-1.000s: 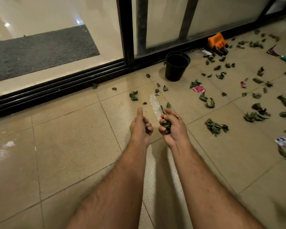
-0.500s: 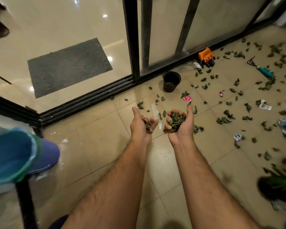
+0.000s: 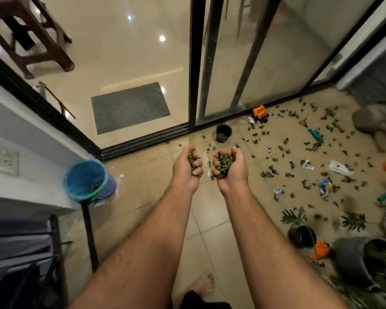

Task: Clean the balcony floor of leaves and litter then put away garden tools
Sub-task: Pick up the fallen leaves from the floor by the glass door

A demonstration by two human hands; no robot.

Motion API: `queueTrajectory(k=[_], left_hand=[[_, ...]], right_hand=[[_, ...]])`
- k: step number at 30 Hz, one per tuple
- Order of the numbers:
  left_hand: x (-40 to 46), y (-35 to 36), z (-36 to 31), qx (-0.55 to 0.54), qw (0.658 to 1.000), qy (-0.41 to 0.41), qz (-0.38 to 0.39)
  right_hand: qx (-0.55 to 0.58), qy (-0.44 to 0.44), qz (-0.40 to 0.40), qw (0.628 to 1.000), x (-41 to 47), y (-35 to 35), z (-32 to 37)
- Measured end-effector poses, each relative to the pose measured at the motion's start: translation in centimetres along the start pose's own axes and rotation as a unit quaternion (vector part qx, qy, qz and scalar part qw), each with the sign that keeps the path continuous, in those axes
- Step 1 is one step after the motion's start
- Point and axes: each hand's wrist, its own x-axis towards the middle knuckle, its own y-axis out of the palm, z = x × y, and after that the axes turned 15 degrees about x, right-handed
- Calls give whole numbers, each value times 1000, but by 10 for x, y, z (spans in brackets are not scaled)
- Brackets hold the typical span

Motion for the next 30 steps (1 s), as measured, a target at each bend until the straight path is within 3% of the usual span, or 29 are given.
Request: queueTrajectory(k=[5,10,18,30], left_hand=[[-76,-20,-18,-3,999,36,-14],[-98,-61,-31,-1,999,37,-29],[-95,-162,-91,-57,996,31,-63],[-54,-305,-215,-14,991,59,-119]], right_hand=[[-25,18,32,999,-70,27,5],[-25,34,52,998,-94,49,-21],[-73,84,64,992,-112,104,-130],[-148,104,54,982,-110,210,-285]])
